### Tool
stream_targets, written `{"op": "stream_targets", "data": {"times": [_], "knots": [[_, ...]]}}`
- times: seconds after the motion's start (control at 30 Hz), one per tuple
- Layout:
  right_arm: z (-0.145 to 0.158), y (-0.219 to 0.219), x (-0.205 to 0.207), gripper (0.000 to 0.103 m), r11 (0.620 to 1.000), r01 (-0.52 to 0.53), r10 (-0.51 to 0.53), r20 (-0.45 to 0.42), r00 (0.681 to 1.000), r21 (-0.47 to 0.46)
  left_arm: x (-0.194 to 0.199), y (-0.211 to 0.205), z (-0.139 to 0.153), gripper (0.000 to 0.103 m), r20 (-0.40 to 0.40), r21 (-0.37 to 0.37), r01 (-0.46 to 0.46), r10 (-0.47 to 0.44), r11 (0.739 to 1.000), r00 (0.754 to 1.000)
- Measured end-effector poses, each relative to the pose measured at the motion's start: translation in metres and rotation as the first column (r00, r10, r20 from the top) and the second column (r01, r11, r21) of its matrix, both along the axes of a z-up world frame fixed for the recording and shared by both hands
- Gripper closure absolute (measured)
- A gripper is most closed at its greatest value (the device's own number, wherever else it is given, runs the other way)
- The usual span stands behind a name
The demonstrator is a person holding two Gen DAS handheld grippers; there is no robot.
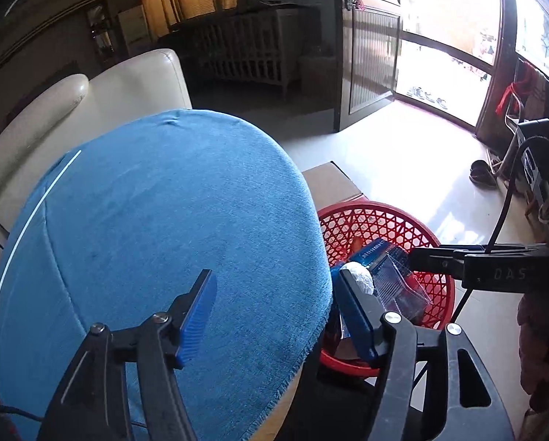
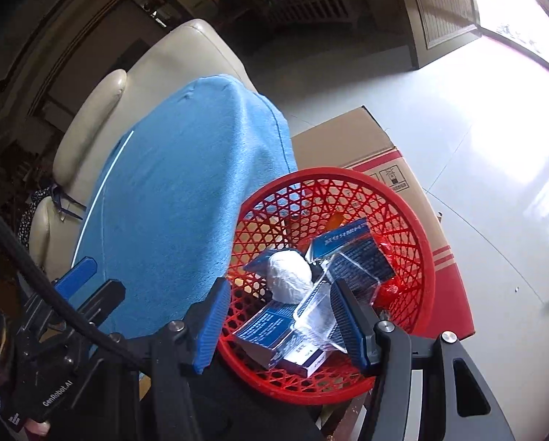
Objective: Collect trash
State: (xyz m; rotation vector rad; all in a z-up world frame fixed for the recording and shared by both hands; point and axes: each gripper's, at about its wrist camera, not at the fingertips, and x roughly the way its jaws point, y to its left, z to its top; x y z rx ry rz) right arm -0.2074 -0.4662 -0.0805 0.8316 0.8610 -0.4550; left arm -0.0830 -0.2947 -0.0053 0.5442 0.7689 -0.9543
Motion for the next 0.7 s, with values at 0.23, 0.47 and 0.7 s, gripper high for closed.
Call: {"op": "stream_targets", "data": {"times": [0.23,0.47,0.7], "knots": [[0.006,0.017,0.011,0.043,0.998,-0.043,0.043,-0.007,0.999,-0.035,0.004,0.02,0.008,0.035,0.025,-0.006,-0.056,0.057,0.998,0.998],[0.021,0.038,0.022,0.042,0.99,-0.09,0.091,0.0,0.996,-0.11,0.009,0.05,0.025,0.035,0.048,-0.045,-0.124,0.126,0.991,0.991],[0.031,0.055,0.032,0.042,0.983,-0.129,0.132,0.015,0.991,-0.133,0.019,0.085,0.036,0.035,0.085,-0.056,-0.228,0.232,0.972,0.969]]}}
